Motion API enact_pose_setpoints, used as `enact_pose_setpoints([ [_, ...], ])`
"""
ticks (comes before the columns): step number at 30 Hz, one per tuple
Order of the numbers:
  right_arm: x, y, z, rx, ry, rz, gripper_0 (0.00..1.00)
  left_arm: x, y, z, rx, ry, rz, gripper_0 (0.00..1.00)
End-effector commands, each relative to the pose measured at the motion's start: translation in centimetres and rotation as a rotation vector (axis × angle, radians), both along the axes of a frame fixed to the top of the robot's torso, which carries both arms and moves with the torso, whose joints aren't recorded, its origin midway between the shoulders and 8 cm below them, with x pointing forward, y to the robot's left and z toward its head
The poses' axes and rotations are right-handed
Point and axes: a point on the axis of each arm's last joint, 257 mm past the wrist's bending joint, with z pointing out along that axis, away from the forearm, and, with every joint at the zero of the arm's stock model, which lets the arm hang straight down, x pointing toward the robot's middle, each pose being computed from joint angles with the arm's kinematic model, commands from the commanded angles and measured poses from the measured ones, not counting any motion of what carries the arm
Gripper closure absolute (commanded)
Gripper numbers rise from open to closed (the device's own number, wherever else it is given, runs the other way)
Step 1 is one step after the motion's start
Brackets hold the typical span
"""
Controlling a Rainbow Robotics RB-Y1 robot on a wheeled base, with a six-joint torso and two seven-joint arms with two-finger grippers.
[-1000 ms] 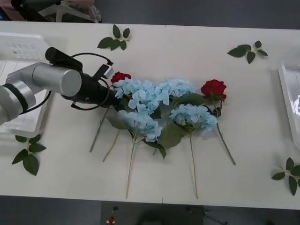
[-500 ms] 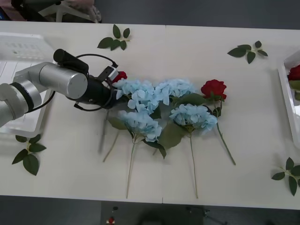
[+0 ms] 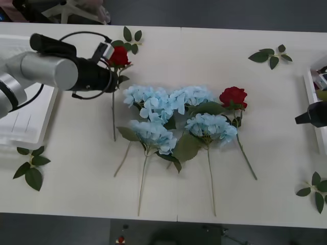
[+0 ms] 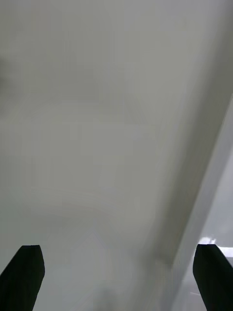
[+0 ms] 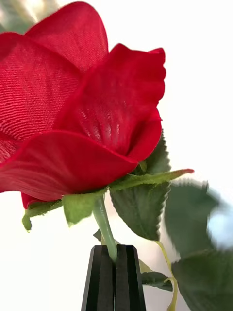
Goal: Put the red flowers into the right box and the blue flowers into the left box
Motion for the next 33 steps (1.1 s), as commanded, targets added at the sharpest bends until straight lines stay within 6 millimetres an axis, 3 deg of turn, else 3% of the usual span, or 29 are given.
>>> enact_pose_setpoints([
  [1, 0.4, 4.1, 3.8, 0.034, -0.038, 0.013, 0.10, 1.1, -0.9, 11.5, -0.214, -0.120, 0.007, 1.00],
  [3, -0.1, 6.1, 3.7, 0.044, -0.029, 0.033, 0.10, -0.2, -2.6, 14.5, -0.351, -0.108, -0.018, 1.00],
  [6, -1.1, 9.0, 3.3, 0.046, -0.020, 0.068, 0.10, -3.2, -7.4, 19.8, -0.594, -0.131, -0.126, 1.00],
  [12, -0.6, 12.7, 2.1, 0.078, -0.039, 0.071, 0.11, -8.2, -14.9, 24.9, -0.704, -0.258, -0.343, 1.00],
  [15, 0.2, 14.2, 1.1, 0.085, -0.050, 0.066, 0.13, -10.7, -18.6, 26.2, -0.675, -0.339, -0.449, 1.00],
  [22, 2.7, 17.3, -1.1, 0.114, -0.075, 0.027, 0.17, -14.7, -25.3, 25.2, -0.559, -0.467, -0.602, 1.00],
  [26, 3.3, 18.7, -1.4, 0.111, -0.093, 0.029, 0.22, -16.5, -27.9, 25.2, -0.506, -0.555, -0.648, 1.00],
  [33, 4.5, 21.0, -3.0, 0.150, -0.076, 0.020, 0.23, -18.8, -30.1, 26.5, -0.374, -0.747, -0.718, 1.00],
])
